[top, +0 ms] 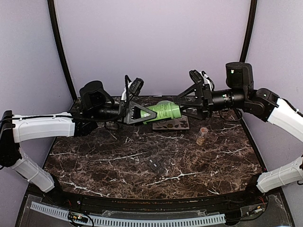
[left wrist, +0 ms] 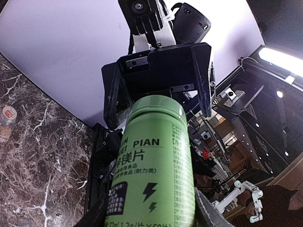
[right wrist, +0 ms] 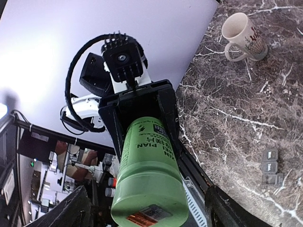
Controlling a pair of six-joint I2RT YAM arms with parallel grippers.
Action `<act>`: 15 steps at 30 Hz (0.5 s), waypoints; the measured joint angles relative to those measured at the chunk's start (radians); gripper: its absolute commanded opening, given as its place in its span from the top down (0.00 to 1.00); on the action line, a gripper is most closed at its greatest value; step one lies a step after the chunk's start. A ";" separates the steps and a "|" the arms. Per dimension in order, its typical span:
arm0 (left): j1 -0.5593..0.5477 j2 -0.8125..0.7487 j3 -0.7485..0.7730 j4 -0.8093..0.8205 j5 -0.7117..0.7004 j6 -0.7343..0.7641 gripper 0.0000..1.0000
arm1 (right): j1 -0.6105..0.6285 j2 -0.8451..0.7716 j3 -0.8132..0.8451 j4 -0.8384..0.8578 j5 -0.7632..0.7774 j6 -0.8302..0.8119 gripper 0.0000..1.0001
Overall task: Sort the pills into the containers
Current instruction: Unscrew the lid of the pill bottle.
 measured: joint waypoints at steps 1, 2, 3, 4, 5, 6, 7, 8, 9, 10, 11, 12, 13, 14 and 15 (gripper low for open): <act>0.000 -0.001 0.000 -0.002 -0.002 0.006 1.00 | 0.000 0.001 -0.001 0.001 0.003 0.029 0.15; 0.000 -0.003 0.000 -0.007 -0.003 0.013 1.00 | 0.000 0.002 -0.002 0.001 0.006 0.054 0.14; 0.000 -0.006 0.000 -0.014 -0.003 0.021 1.00 | 0.000 0.002 -0.003 0.000 0.006 0.074 0.13; 0.000 -0.010 0.000 -0.023 -0.005 0.030 1.00 | 0.000 0.002 -0.003 -0.001 0.007 0.095 0.12; 0.000 -0.014 0.000 -0.029 -0.007 0.038 1.00 | 0.000 0.003 -0.003 -0.001 0.008 0.113 0.12; 0.000 -0.017 0.000 -0.033 -0.008 0.045 1.00 | 0.000 0.004 -0.003 -0.002 0.009 0.129 0.12; 0.000 -0.019 0.000 -0.038 -0.010 0.053 1.00 | 0.000 0.005 -0.003 -0.002 0.010 0.142 0.12; 0.000 -0.022 0.000 -0.045 -0.010 0.063 1.00 | 0.000 0.006 -0.003 -0.002 0.010 0.153 0.12; 0.000 -0.024 0.000 -0.053 -0.010 0.070 1.00 | 0.000 0.008 -0.003 -0.003 0.010 0.163 0.12; 0.000 -0.025 0.000 -0.061 -0.011 0.077 1.00 | 0.000 0.008 -0.003 -0.005 0.010 0.167 0.12; 0.000 -0.026 0.001 -0.071 -0.013 0.085 1.00 | 0.000 0.009 -0.003 -0.007 0.011 0.175 0.13; 0.000 -0.027 0.002 -0.080 -0.014 0.092 1.00 | 0.000 0.009 -0.003 -0.010 0.011 0.180 0.13; 0.000 -0.027 0.005 -0.092 -0.015 0.100 1.00 | 0.000 0.009 -0.003 -0.013 0.011 0.184 0.13; 0.000 -0.027 0.008 -0.102 -0.017 0.109 1.00 | 0.000 0.009 -0.003 -0.018 0.012 0.187 0.14; 0.000 -0.027 0.012 -0.113 -0.018 0.117 1.00 | 0.000 0.009 -0.003 -0.023 0.013 0.188 0.14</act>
